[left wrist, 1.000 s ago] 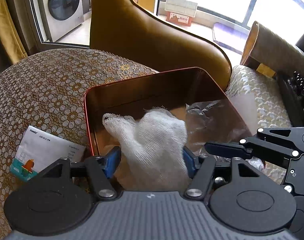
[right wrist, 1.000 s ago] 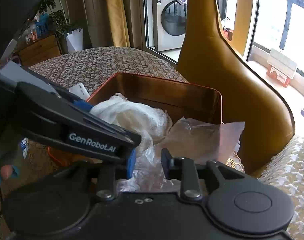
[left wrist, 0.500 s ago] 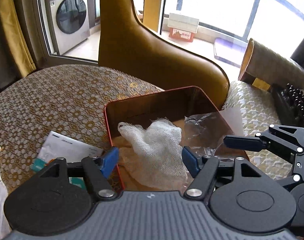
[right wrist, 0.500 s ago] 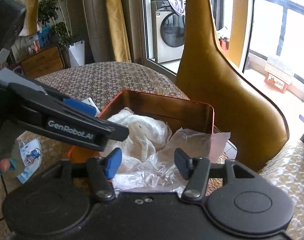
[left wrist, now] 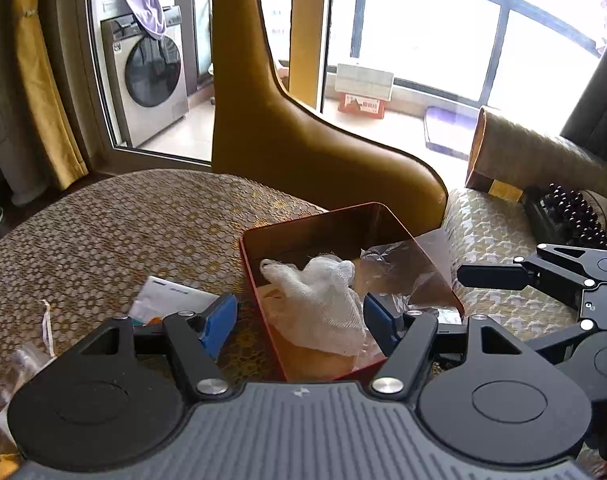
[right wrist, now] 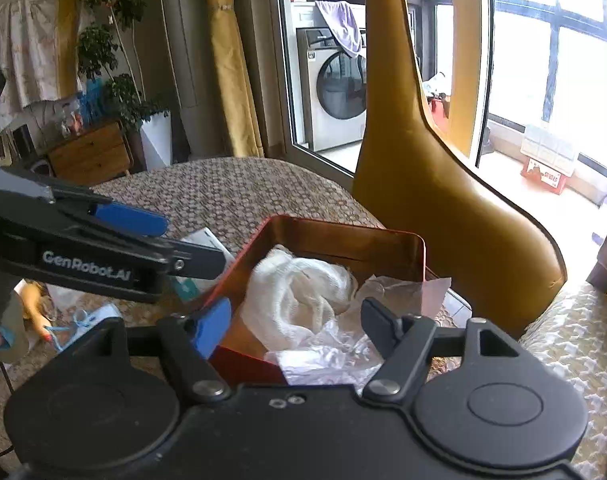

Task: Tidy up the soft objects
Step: 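Open both tools to release the bag and gauze, then withdraw, then grasp the blue printed mask with the right tool while the left tool grasps the white cloth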

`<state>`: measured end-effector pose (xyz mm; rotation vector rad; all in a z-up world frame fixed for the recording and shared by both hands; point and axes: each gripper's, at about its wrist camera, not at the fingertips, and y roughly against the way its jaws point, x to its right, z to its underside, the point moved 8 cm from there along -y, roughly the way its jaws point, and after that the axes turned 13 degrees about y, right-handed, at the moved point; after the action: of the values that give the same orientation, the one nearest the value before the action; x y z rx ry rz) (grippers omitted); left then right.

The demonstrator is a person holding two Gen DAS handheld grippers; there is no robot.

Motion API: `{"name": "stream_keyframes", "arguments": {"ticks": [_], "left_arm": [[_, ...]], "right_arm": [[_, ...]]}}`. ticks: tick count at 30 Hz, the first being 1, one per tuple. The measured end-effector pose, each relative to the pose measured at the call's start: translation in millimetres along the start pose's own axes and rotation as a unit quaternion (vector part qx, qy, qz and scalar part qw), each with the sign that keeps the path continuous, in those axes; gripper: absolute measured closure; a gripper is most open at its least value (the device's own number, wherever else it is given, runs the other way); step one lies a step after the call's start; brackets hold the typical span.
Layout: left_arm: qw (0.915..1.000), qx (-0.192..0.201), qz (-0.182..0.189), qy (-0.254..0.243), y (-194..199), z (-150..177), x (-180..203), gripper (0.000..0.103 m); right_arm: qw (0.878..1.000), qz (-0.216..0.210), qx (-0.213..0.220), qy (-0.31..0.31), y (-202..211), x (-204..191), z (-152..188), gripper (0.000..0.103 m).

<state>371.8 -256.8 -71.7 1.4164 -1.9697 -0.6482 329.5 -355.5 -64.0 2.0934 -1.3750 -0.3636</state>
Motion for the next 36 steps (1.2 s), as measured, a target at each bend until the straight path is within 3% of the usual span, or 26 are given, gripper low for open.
{"name": "stream_keyframes", "arguments": {"ticks": [17, 33, 36], "left_arm": [[0.9993, 0.036, -0.001, 0.013, 84.3, 26.4, -44.1, 0.025], [0.9973, 0.063, -0.007, 0.038, 145.3, 66.9, -103.4, 0.014], [0.9967, 0.069, -0.009, 0.042, 155.8, 74.4, -117.3, 0.007]], "right_arm": [[0.999, -0.024, 0.040, -0.006, 34.2, -55.4, -17.0, 0.008], [0.995, -0.072, 0.065, -0.001, 43.1, -122.7, -24.9, 0.004], [0.995, -0.080, 0.065, -0.002, 39.7, -134.5, -23.5, 0.003]]}}
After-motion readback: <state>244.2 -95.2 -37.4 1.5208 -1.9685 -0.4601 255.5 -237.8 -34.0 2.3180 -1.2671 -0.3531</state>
